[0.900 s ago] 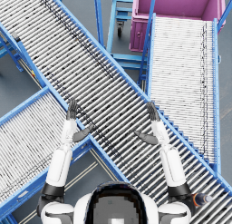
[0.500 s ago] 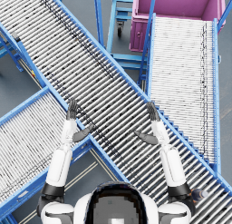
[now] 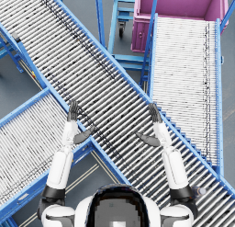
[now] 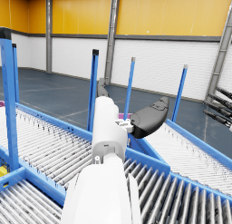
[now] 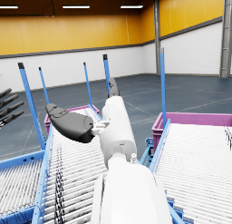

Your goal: Pick up the oil and place it on the left assembly line, put the cola on the right, and keep Sprite still

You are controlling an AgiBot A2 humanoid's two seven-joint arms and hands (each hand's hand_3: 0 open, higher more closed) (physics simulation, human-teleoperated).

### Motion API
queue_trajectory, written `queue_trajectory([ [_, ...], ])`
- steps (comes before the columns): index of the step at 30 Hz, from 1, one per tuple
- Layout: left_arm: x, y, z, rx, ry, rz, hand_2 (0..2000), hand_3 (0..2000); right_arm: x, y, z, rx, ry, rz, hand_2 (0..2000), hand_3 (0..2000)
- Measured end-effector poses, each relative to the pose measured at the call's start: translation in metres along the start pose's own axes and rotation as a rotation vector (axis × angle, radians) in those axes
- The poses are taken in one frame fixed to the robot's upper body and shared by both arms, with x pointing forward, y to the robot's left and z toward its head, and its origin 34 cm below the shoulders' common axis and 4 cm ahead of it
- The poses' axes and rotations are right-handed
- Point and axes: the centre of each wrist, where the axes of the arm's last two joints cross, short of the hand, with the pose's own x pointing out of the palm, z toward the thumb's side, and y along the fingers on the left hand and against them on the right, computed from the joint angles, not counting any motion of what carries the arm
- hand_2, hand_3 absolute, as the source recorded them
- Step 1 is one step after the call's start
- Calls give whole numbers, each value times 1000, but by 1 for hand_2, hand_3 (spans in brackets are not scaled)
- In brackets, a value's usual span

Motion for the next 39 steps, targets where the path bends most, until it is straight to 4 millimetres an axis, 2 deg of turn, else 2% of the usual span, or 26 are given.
queue_trajectory([
  [39, 0, 0, 0, 0, 0, 0, 0, 0, 0, 0, 0, 0, 0, 0, 0, 0],
])
